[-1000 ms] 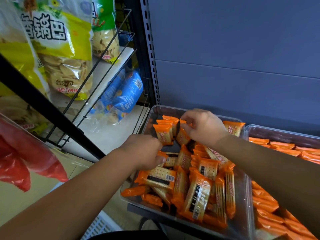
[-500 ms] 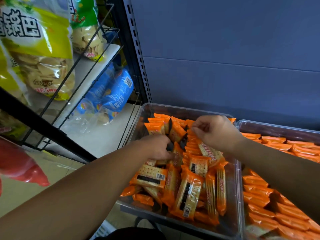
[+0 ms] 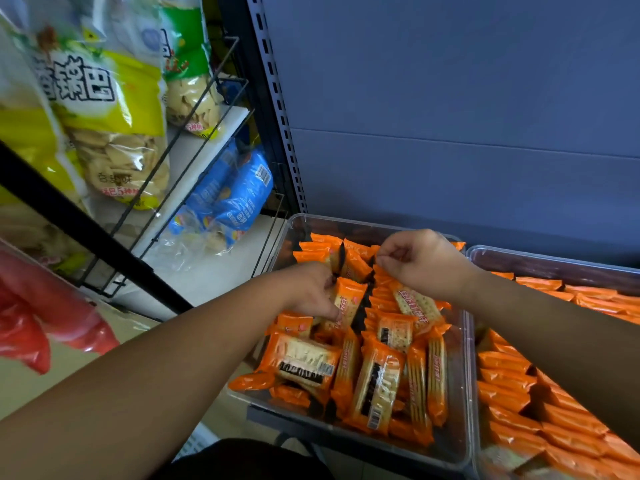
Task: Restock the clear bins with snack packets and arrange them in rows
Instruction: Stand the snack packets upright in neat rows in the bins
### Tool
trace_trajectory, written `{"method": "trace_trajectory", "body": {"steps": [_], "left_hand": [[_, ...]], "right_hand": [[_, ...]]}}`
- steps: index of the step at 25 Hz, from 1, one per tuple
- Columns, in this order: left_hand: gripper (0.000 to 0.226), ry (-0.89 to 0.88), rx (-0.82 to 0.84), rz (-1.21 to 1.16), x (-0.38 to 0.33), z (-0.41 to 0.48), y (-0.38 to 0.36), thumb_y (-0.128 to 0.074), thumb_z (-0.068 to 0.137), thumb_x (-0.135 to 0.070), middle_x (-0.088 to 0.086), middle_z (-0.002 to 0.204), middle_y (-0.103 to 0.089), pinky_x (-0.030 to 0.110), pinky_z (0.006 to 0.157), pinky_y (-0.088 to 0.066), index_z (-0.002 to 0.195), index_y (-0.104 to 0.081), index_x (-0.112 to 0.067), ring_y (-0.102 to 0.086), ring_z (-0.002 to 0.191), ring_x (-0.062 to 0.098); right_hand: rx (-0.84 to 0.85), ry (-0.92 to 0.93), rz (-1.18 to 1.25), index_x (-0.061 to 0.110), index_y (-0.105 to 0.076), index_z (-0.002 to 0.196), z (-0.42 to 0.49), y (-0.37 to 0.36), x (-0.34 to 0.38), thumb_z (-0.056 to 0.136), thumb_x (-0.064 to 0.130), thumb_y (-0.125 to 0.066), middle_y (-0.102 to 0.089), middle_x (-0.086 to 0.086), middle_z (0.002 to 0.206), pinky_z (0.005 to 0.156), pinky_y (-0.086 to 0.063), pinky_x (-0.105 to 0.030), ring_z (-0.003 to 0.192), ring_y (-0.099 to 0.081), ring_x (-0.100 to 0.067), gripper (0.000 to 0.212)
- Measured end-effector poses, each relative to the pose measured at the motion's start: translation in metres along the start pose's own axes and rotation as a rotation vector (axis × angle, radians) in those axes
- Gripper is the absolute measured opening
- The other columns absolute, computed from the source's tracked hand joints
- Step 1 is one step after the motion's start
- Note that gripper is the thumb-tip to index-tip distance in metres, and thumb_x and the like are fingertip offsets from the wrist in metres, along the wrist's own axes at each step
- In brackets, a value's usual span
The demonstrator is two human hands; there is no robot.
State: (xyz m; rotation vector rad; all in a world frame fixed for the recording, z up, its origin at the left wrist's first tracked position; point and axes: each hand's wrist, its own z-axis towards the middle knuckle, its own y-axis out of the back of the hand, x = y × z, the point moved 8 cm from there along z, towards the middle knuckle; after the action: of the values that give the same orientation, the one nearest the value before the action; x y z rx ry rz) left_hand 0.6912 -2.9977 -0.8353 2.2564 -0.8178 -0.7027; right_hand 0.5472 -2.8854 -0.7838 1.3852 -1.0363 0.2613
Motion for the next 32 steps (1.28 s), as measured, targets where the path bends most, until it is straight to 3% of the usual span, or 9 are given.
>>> {"method": "trace_trajectory", "body": {"steps": [4,9,11,13,16,21,24,28,32], "left_hand": [[0.061,-0.026,-0.119,-0.235,0.015,-0.032,0.022,-0.089,0.08,-0.036,-0.003,0.135,-0.067,0.038,0.107,-0.052,0.133,-0.06,-0.027,-0.066,0.119,0.02],[0.041,-0.116,-0.215,-0.443,0.01,-0.081,0.037,-0.09,0.079,-0.022,-0.008,0.1,-0.074,0.034,0.085,-0.06,0.108,-0.063,-0.03,-0.072,0.091,0.01],[0.034,-0.188,-0.242,-0.501,-0.007,-0.101,0.044,-0.089,0.078,-0.019,-0.003,0.093,-0.075,0.035,0.077,-0.059,0.101,-0.066,-0.028,-0.07,0.083,0.011],[0.033,-0.222,-0.256,-0.532,-0.025,-0.113,0.046,-0.089,0.075,-0.024,-0.004,0.094,-0.076,0.04,0.086,-0.06,0.101,-0.069,-0.029,-0.071,0.086,0.012],[0.046,-0.231,-0.291,-0.666,-0.04,-0.123,0.038,-0.087,0.066,-0.037,-0.009,0.101,-0.078,0.047,0.099,-0.057,0.108,-0.07,-0.032,-0.074,0.099,0.014],[0.063,-0.212,-0.232,-0.735,-0.042,-0.116,0.024,-0.096,0.068,-0.012,-0.007,0.112,-0.078,0.044,0.102,-0.056,0.12,-0.065,-0.029,-0.074,0.107,0.012],[0.063,-0.174,-0.201,-0.729,-0.032,-0.107,0.03,-0.089,0.075,0.003,-0.002,0.112,-0.078,0.04,0.096,-0.06,0.126,-0.062,-0.025,-0.076,0.103,0.015],[0.054,-0.044,-0.005,-0.732,0.003,-0.097,0.011,-0.081,0.082,0.006,-0.001,0.112,-0.079,0.049,0.095,-0.061,0.124,-0.062,-0.022,-0.075,0.107,0.019],[0.029,0.051,0.196,-0.471,0.012,-0.097,-0.012,-0.081,0.088,-0.012,-0.002,0.11,-0.078,0.041,0.093,-0.062,0.11,-0.068,-0.024,-0.073,0.107,0.018]], "right_hand": [[-0.016,-0.087,0.199,0.029,-0.074,0.103,-0.012,0.016,0.023,0.095,0.023,-0.075,-0.073,0.011,0.097,0.062,-0.047,-0.009,0.089,-0.068,-0.005,0.01],[0.144,-0.211,0.437,0.03,-0.056,0.141,-0.052,-0.004,0.067,0.084,0.02,-0.086,-0.062,0.006,0.13,0.087,-0.049,-0.03,0.117,-0.062,-0.017,0.065],[0.184,-0.206,0.421,0.032,-0.059,0.137,-0.067,-0.016,0.078,0.088,0.027,-0.083,-0.064,0.01,0.127,0.091,-0.05,-0.031,0.119,-0.062,-0.017,0.054],[0.139,-0.213,0.482,0.03,-0.07,0.116,-0.076,-0.014,0.083,0.093,0.023,-0.077,-0.074,0.007,0.112,0.09,-0.054,-0.034,0.11,-0.067,-0.019,0.025],[0.101,-0.256,0.575,0.028,-0.073,0.108,-0.081,-0.003,0.077,0.093,0.015,-0.075,-0.077,0.002,0.105,0.095,-0.055,-0.041,0.105,-0.069,-0.018,0.02],[0.122,-0.329,0.692,0.026,-0.07,0.117,-0.069,0.0,0.048,0.091,0.013,-0.078,-0.08,-0.001,0.101,0.091,-0.062,-0.05,0.096,-0.078,-0.023,0.029],[0.106,-0.351,0.799,0.015,-0.067,0.117,-0.056,0.008,0.036,0.096,0.007,-0.072,-0.081,-0.007,0.099,0.075,-0.064,-0.042,0.091,-0.079,-0.024,0.023],[0.016,-0.411,0.736,0.008,-0.065,0.116,-0.043,0.011,0.004,0.088,0.015,-0.081,-0.079,-0.018,0.101,0.073,-0.052,-0.044,0.086,-0.073,-0.034,0.033],[0.049,-0.431,0.586,0.025,-0.057,0.12,-0.037,-0.007,0.001,0.077,0.034,-0.087,-0.072,-0.004,0.1,0.058,-0.053,-0.03,0.079,-0.07,-0.023,0.054]]}}
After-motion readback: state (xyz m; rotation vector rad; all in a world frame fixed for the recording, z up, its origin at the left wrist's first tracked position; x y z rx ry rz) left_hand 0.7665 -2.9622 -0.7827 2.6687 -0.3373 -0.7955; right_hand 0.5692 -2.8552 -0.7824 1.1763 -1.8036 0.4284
